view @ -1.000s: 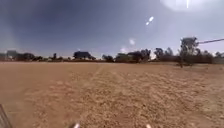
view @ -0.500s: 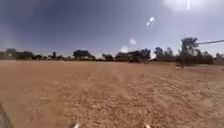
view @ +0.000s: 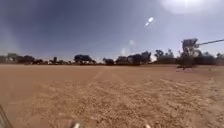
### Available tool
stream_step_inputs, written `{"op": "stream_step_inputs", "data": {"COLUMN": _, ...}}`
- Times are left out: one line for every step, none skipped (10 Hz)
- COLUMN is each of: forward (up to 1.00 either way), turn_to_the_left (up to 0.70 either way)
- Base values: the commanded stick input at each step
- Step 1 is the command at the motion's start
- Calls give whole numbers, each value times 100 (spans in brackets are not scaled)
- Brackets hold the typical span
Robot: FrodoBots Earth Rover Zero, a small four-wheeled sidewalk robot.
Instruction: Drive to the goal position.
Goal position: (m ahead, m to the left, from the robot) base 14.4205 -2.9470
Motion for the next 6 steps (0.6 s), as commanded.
{"op": "stream_step_inputs", "data": {"forward": 45, "turn_to_the_left": 0}}
{"op": "stream_step_inputs", "data": {"forward": 45, "turn_to_the_left": 0}}
{"op": "stream_step_inputs", "data": {"forward": 45, "turn_to_the_left": 0}}
{"op": "stream_step_inputs", "data": {"forward": 45, "turn_to_the_left": 0}}
{"op": "stream_step_inputs", "data": {"forward": 45, "turn_to_the_left": 0}}
{"op": "stream_step_inputs", "data": {"forward": 45, "turn_to_the_left": 0}}
